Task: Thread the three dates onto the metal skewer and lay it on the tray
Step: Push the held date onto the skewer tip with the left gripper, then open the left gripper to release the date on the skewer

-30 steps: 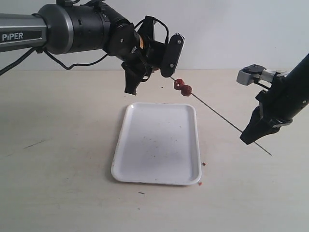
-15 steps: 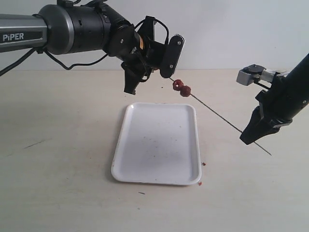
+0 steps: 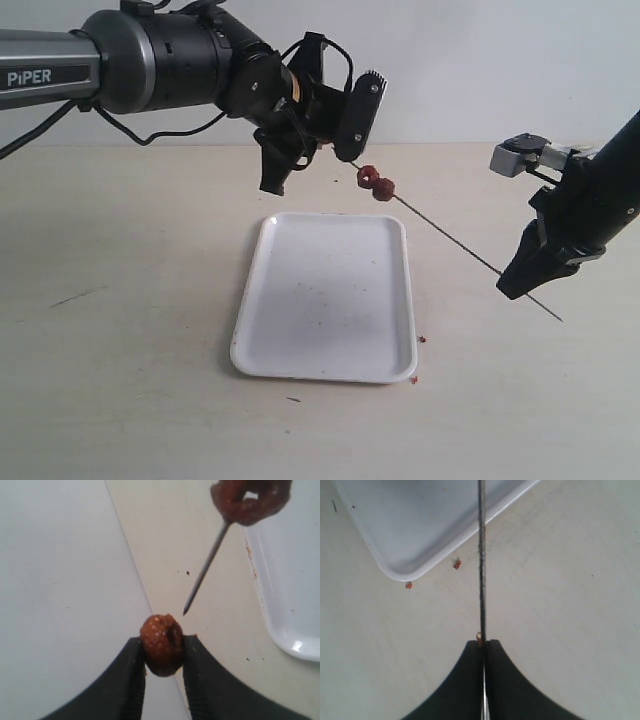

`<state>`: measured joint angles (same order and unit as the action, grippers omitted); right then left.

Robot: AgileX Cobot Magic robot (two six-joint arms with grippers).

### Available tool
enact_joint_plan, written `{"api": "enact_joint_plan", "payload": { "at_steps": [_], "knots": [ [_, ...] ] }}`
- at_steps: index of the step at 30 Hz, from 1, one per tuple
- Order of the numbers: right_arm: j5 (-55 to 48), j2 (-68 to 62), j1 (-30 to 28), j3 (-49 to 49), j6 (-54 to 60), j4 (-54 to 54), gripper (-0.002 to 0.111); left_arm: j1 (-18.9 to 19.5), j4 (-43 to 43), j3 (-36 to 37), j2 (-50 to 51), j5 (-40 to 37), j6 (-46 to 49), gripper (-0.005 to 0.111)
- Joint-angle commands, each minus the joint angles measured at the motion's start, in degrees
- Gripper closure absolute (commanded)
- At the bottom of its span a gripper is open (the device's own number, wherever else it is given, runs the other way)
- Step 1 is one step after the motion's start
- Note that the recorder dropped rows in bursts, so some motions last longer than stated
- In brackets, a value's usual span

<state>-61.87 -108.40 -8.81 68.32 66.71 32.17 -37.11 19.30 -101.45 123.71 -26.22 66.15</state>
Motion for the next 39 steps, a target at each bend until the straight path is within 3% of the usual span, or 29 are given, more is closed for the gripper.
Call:
{"api": "enact_joint_plan", "payload": {
  "at_steps": [1,24,39],
  "knots": [
    [0.1,0.1,-0.1,0.0,0.7,0.9,0.108,-0.2,0.2,0.0,0.0,0.8,-0.4,0.080],
    [0.5,0.1,-0.1,0.0,0.7,1.1,0.108,-1.6,2.7,0.0,1.6,2.3,-0.6,0.080],
    [3.6,0.1,-0.1,0.0,0.8,9.1,0.108,-4.0,3.0,0.0,1.6,2.3,-2.9,0.080]
  ]
}}
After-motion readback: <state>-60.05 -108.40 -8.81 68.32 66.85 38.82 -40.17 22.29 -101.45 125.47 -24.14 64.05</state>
